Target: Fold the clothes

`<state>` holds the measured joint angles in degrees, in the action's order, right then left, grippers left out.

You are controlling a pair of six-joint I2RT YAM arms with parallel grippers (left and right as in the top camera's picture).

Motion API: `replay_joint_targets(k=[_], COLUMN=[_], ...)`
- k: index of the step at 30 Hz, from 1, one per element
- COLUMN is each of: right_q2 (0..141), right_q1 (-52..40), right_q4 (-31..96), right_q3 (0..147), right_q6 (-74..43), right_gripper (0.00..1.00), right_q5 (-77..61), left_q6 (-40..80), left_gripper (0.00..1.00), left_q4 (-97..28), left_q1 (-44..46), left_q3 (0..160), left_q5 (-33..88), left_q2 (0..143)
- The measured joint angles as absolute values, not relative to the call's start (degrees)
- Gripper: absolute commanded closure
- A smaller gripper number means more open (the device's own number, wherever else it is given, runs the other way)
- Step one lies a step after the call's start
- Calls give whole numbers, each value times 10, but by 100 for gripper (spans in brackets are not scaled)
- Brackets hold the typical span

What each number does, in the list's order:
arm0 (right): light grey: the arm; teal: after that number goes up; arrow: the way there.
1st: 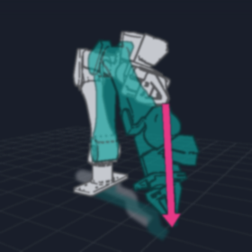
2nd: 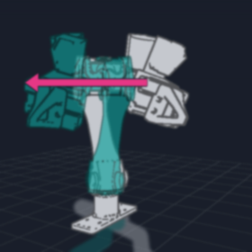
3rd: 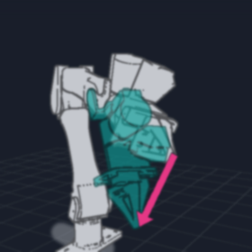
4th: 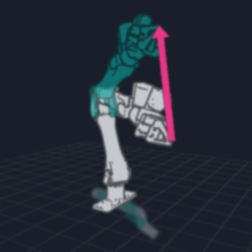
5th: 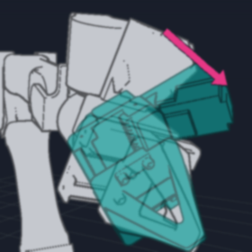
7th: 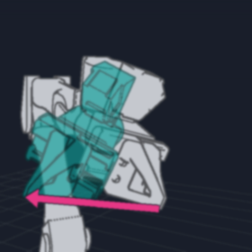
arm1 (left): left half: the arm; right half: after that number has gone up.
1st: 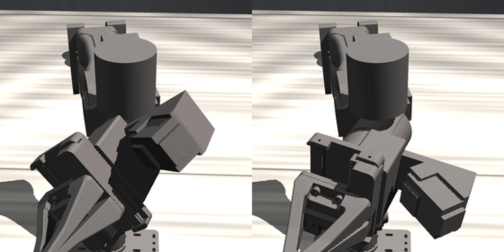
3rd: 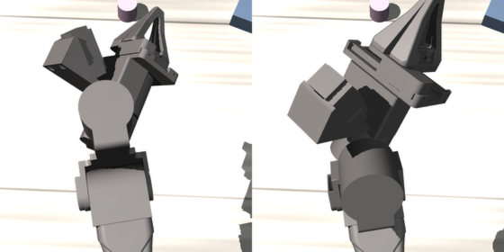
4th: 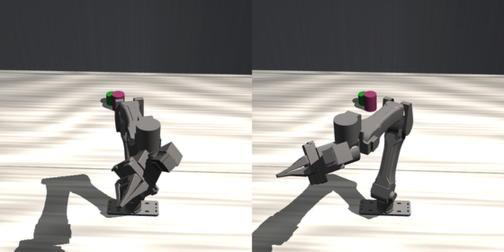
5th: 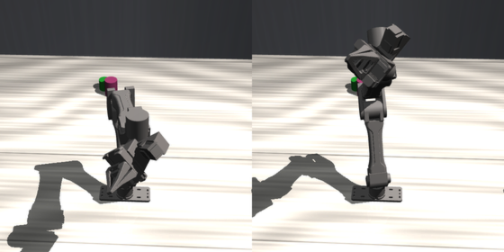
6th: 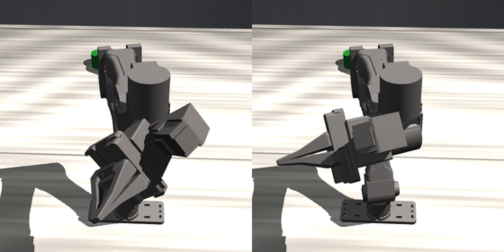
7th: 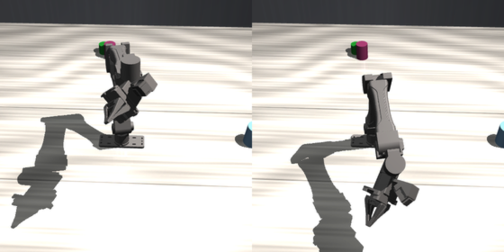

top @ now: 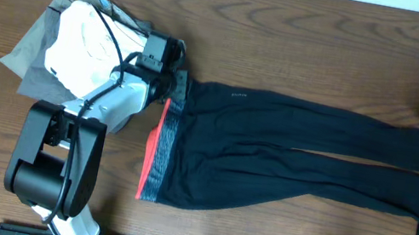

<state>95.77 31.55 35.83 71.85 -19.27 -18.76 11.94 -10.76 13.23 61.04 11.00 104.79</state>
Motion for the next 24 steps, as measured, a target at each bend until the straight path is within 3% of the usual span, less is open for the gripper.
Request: replay_joint_targets(k=[16, 22, 24], right_q2=[980, 1036, 1047], right_q1=[274, 269, 269], right_q4=[370, 362, 348], right_q3=[719, 718, 718], right_q6=[-182, -181, -176], right_gripper=[52, 48, 55], right_q5=[-139, -136, -136], left_q6=[138, 143, 147], left_gripper=[94, 85, 84], left_q4=[-82, -82, -83], left_q1=[113, 112, 112], left_q3=[641, 641, 641], left_q5=[-45, -66, -75], left_q2=[1048, 1048, 1048])
